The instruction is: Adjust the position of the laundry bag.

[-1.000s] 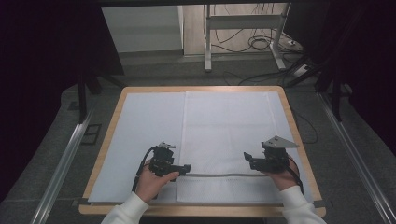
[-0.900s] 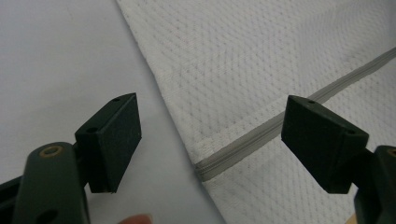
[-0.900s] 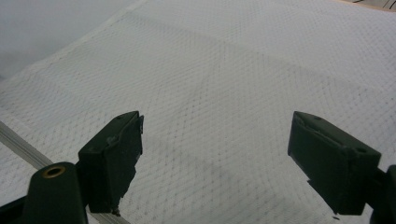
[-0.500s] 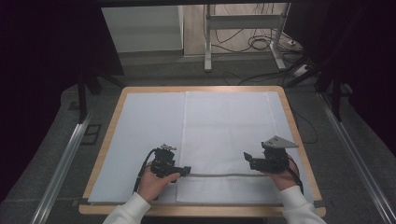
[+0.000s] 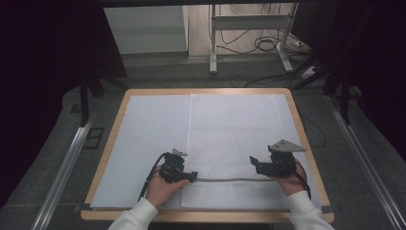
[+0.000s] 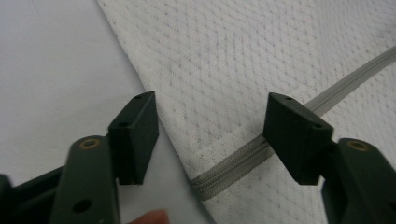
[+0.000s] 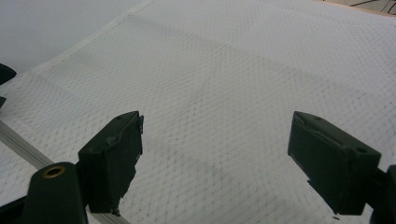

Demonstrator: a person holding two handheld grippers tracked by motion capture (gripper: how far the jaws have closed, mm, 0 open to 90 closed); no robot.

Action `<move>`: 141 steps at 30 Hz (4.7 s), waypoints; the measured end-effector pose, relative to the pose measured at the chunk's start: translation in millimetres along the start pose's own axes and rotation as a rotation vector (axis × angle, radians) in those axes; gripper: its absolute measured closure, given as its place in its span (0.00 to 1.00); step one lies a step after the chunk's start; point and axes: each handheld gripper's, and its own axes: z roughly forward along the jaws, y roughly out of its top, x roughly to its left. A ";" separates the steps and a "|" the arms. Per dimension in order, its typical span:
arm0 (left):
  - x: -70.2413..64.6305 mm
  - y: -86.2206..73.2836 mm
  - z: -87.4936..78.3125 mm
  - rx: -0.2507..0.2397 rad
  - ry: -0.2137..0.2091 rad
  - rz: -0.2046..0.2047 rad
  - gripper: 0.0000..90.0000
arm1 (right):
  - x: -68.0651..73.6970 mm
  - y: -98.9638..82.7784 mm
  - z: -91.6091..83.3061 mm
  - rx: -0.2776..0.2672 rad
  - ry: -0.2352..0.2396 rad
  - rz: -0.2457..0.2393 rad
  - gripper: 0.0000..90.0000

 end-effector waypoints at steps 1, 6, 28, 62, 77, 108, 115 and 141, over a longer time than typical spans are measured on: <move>0.9 0.0 -0.2 -0.004 0.006 0.001 0.50 | 0.0 0.0 0.1 0.001 0.000 0.000 0.20; 4.2 0.4 0.6 -0.017 0.027 0.005 0.73 | 0.4 0.0 0.4 0.002 0.000 -0.002 0.20; 2.2 3.8 6.2 -0.044 0.027 0.047 0.98 | -2.4 0.6 -0.7 0.008 -0.013 0.004 0.20; 8.9 4.9 -5.2 -0.085 -0.053 -0.014 0.99 | -97.5 -25.8 -5.3 0.359 -0.065 0.280 0.38; 8.2 5.1 -5.8 -0.092 -0.054 -0.010 0.99 | -92.1 -26.8 -0.3 0.408 -0.089 0.205 0.64; 12.7 7.1 -7.7 -0.100 -0.068 -0.008 0.99 | -91.9 -24.6 1.0 0.388 -0.087 0.164 0.97; 18.7 7.1 -9.9 -0.107 -0.065 -0.017 0.99 | -90.1 -23.9 2.6 0.379 -0.075 0.167 0.97; 39.2 -1.6 -24.0 -0.125 -0.048 -0.048 0.99 | -73.5 -14.1 12.3 0.348 -0.041 0.143 0.98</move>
